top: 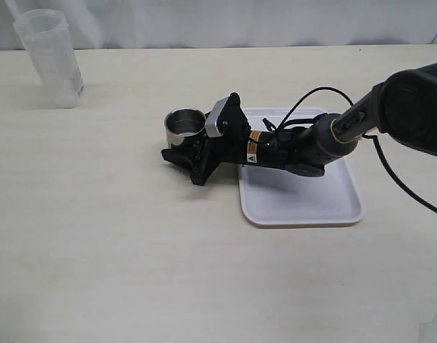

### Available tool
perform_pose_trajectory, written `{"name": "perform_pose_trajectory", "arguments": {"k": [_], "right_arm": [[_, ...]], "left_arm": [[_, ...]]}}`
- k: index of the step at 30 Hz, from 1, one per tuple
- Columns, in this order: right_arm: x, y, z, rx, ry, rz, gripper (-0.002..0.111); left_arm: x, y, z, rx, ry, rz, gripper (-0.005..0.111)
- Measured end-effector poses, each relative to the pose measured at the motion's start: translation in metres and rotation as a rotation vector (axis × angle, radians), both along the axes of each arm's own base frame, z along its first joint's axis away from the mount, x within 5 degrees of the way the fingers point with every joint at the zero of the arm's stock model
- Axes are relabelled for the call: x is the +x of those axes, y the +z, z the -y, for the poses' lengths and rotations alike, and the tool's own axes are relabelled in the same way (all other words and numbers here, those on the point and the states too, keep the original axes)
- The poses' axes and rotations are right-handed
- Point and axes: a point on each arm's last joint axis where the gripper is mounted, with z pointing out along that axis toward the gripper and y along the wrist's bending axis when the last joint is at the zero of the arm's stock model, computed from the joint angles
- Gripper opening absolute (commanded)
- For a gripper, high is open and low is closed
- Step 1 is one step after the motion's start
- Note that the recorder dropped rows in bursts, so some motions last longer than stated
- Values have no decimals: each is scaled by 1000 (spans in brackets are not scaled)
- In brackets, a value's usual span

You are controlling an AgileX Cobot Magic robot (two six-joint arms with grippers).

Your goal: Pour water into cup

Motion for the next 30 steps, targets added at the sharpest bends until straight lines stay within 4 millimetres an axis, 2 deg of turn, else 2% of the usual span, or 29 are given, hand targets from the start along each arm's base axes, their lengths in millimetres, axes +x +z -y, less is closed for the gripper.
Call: {"name": "perform_pose_trajectory", "arguments": {"k": [8,13,18,22,25,29,30], "right_arm": [[1,1,0,-4,-4,2,4],[4,10,1,-55,-22,16,4],[8,28,1,-68,-35,49,4],[11,54,0,-43,-35,102,4],[14,67,6,-3,-48,110,4],[25,81,30,34,-109,107,4],[27,85,42,37,-137,107,4]], "left_arm": [[0,0,0,0,0,0,0],[0,0,0,0,0,0,0],[0,0,0,0,0,0,0],[0,0,0,0,0,0,0],[0,0,0,0,0,0,0],[0,0,0,0,0,0,0],[0,0,0,0,0,0,0]]}}
